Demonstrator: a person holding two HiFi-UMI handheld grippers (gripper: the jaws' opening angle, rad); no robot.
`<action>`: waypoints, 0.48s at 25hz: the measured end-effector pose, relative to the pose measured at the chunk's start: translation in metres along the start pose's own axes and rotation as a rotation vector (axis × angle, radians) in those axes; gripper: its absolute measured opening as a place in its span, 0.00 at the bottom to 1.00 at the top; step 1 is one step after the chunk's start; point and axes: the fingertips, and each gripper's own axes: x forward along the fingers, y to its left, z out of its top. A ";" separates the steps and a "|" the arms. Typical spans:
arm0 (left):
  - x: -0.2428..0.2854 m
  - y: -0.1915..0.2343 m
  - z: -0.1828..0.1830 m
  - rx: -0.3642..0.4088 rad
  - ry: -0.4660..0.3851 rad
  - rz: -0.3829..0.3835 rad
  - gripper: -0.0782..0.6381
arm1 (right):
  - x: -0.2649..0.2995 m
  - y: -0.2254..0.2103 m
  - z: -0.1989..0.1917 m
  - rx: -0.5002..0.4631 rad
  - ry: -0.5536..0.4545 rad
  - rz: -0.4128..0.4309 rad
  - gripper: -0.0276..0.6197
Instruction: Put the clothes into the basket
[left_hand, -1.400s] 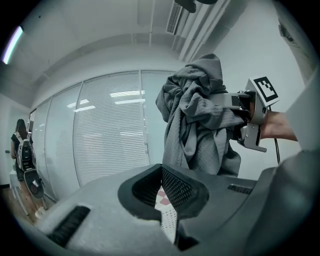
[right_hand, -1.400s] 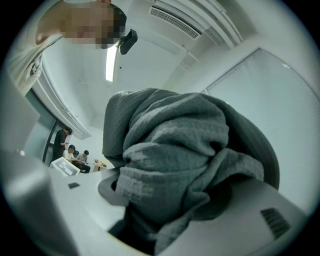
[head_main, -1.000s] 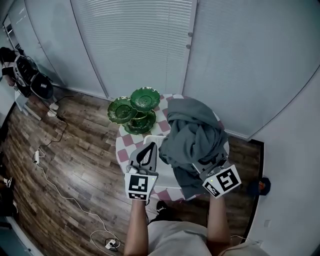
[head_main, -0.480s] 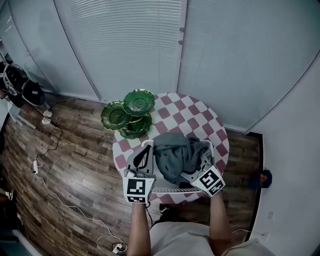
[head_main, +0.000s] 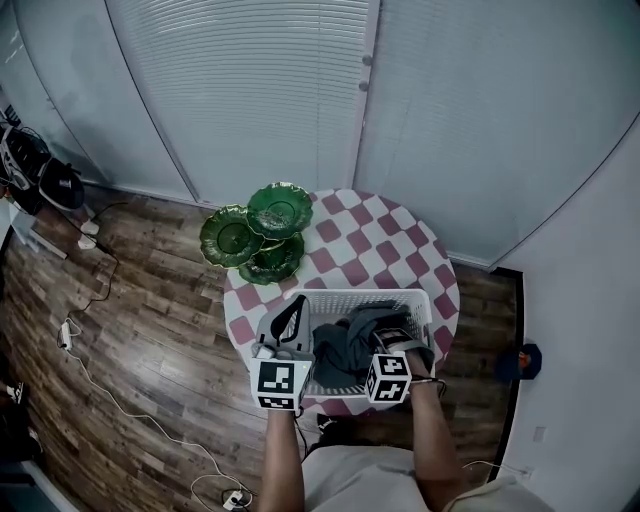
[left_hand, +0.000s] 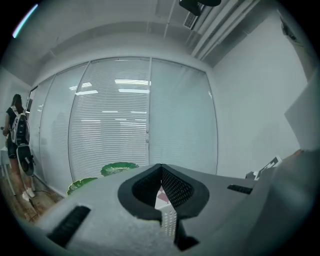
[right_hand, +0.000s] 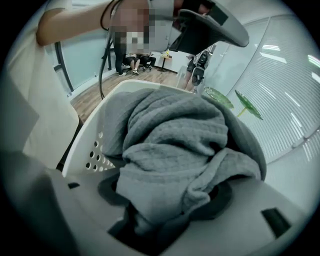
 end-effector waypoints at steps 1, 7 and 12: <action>0.000 0.003 -0.001 -0.003 0.001 0.006 0.13 | 0.005 0.002 0.000 -0.002 0.002 0.016 0.48; 0.001 0.022 -0.009 -0.014 0.010 0.039 0.13 | 0.031 0.008 0.002 -0.031 0.027 0.099 0.48; 0.001 0.040 -0.011 -0.018 0.018 0.083 0.13 | 0.071 0.012 -0.012 0.011 0.072 0.166 0.49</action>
